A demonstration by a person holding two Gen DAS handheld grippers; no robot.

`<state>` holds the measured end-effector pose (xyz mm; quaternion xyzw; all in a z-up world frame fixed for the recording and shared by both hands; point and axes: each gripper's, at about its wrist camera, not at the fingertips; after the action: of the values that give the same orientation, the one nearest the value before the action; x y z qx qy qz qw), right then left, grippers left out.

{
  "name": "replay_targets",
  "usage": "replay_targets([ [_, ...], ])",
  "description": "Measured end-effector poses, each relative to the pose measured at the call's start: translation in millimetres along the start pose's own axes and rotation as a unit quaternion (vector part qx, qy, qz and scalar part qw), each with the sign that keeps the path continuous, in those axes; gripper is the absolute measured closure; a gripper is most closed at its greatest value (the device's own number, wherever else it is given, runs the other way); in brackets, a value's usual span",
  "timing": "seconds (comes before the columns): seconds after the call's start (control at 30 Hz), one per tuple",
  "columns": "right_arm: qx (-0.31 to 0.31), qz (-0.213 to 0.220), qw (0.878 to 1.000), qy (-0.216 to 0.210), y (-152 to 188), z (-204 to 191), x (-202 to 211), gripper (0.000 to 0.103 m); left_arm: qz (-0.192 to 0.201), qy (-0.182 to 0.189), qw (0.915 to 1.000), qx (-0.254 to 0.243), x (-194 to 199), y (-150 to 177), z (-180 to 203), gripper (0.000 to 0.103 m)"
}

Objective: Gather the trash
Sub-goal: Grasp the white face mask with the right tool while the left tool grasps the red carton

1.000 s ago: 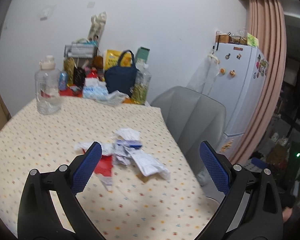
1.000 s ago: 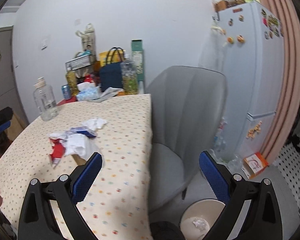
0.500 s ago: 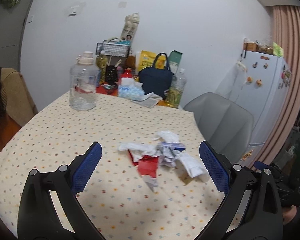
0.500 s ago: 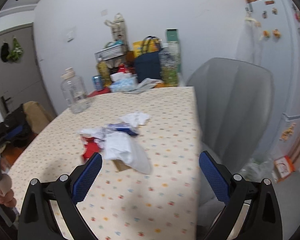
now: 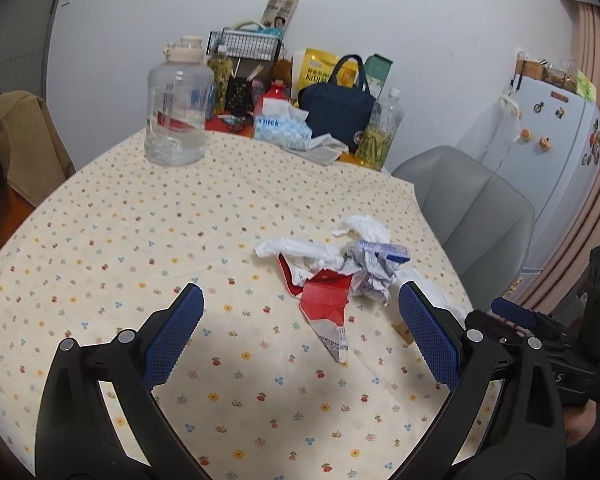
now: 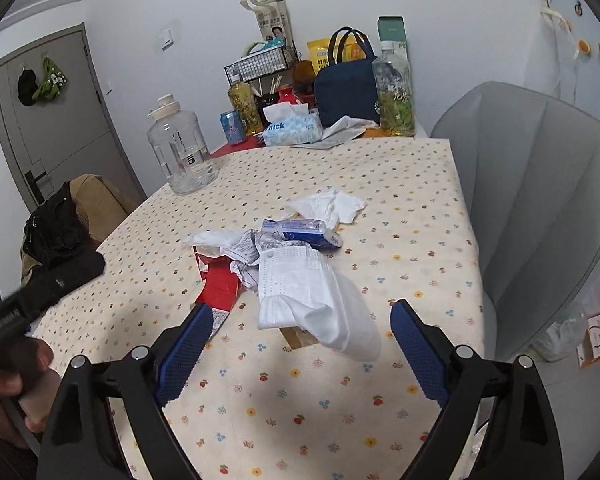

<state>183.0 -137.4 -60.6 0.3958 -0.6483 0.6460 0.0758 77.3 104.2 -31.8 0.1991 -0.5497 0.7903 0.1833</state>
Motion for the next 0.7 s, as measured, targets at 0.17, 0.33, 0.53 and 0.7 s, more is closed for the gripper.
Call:
replay_targets([
  [0.17,-0.018,-0.022,1.0,-0.011,-1,4,-14,0.033,-0.028,0.005,0.9996,0.006,-24,6,4,0.008],
  [0.33,-0.03,-0.037,0.999,-0.011,2,12,-20,0.075,-0.057,0.013,0.9983,0.004,-45,13,10,0.013],
  [0.53,-0.051,-0.023,0.998,-0.019,4,25,-7,0.096,-0.084,0.022,0.9963,0.003,-66,22,16,0.024],
  [0.7,-0.062,-0.007,0.998,-0.025,4,32,10,0.099,-0.107,0.017,0.9939,0.019,-82,28,15,0.045],
])
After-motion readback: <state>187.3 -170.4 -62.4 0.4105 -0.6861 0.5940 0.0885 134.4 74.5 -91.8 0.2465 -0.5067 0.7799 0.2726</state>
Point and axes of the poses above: each gripper's, at about its wrist camera, not at the fingertips, and x roughly against the way its jaws point, z to its right, y to its underside, and after that the axes turned 7 degrees about y, right-handed
